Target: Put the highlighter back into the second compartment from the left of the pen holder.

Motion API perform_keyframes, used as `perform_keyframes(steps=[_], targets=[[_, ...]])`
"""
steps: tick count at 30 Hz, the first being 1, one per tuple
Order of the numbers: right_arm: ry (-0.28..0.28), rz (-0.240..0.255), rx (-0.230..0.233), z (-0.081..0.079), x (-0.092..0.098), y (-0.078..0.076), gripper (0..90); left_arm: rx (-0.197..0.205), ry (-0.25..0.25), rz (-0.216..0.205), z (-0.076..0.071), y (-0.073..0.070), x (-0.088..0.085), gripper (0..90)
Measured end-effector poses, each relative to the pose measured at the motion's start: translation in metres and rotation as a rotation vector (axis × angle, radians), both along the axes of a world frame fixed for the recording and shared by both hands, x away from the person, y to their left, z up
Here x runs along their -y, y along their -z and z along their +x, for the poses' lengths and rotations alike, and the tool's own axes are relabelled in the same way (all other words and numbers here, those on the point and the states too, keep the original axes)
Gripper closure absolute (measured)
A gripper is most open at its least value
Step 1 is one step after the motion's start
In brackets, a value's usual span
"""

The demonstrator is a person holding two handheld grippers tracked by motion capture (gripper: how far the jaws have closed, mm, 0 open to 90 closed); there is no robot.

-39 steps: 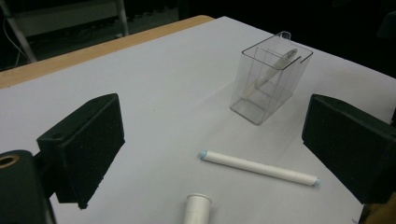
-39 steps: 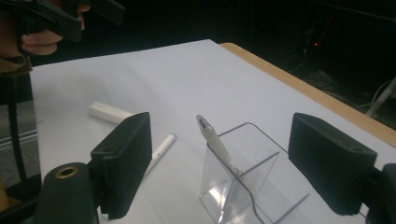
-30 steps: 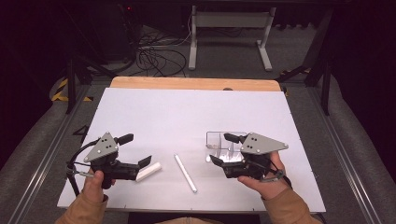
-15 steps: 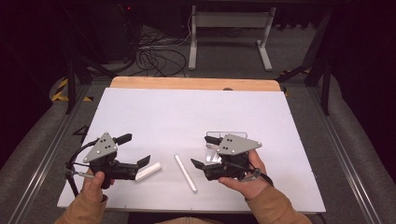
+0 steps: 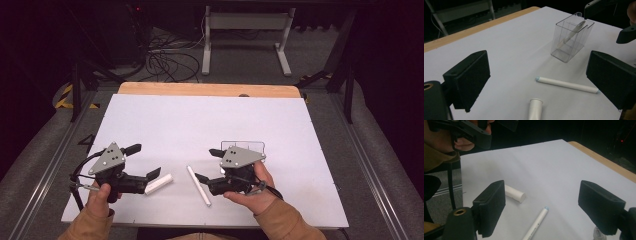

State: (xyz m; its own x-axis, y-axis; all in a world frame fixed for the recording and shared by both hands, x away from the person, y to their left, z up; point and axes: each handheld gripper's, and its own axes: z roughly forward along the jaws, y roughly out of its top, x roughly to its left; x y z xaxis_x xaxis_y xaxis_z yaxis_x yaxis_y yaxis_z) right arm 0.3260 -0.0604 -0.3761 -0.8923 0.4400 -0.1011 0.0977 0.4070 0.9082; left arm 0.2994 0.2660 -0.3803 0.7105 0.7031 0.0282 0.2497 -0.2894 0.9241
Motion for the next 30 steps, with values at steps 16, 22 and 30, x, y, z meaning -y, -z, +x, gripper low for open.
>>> perform_keyframes(steps=[16, 22, 30], targets=[[0.114, -0.105, -0.099, 0.007, -0.024, 0.018, 38.0, 0.003, -0.014, -0.005, -0.002, -0.001, -0.003, 5.9], [0.151, -0.166, -0.165, 0.011, -0.035, 0.027, 40.9, 0.001, -0.015, -0.001, -0.002, -0.001, -0.003, 5.9], [0.172, -0.243, -0.193, 0.014, -0.047, 0.041, 43.2, 0.0, -0.016, -0.003, -0.002, -0.001, -0.004, 5.9]])
